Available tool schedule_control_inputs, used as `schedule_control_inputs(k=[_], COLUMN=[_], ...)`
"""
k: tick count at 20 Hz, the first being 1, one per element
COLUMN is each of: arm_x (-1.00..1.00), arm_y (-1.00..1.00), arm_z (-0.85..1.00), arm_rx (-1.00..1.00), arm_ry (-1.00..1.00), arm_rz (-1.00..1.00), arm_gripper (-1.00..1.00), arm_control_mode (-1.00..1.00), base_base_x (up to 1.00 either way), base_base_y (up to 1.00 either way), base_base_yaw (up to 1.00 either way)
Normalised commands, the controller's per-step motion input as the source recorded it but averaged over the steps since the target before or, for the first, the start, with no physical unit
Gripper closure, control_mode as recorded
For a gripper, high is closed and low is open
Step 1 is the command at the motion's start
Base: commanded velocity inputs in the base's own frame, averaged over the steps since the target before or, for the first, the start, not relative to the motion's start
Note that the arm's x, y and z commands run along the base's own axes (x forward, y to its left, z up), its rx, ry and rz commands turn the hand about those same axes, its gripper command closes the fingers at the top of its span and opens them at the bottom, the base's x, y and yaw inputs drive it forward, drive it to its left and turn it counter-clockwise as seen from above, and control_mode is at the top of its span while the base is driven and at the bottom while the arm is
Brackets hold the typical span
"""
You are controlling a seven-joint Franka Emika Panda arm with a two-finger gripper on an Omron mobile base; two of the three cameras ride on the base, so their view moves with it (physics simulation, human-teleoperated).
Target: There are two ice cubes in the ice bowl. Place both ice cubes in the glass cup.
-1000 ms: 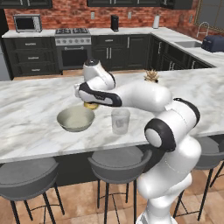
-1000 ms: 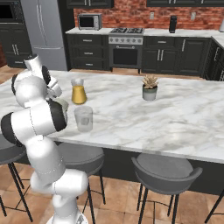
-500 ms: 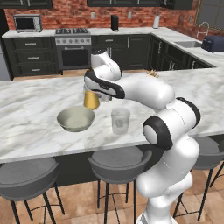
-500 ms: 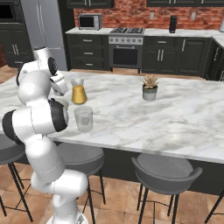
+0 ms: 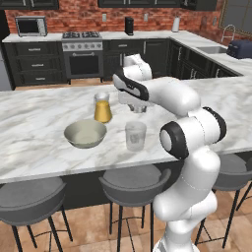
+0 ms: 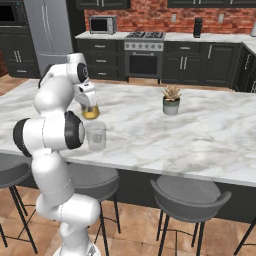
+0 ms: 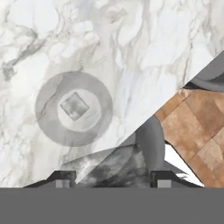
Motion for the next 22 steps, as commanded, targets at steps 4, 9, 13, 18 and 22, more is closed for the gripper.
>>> schedule_control_inputs(k=[4, 9, 13, 18, 22], arm_x=[0.15, 0.26, 0.36, 0.39, 0.33], arm_y=[-0.39, -0.02, 0.00, 0.00, 0.00], arm_z=[-0.22, -0.25, -0.16, -0.16, -0.21], arm_rx=[0.02, 0.05, 0.15, 0.07, 0.01], arm_ry=[0.14, 0.08, 0.00, -0.01, -0.09], arm_rz=[0.00, 0.00, 0.00, 0.00, 0.00], arm_gripper=[1.00, 1.00, 1.00, 1.00, 1.00], arm_control_mode=[-1.00, -1.00, -1.00, -1.00, -1.00], base_base_x=[0.00, 0.00, 0.00, 0.00, 0.00], base_base_y=[0.00, 0.00, 0.00, 0.00, 0.00], base_base_yaw=[0.00, 0.00, 0.00, 0.00, 0.00])
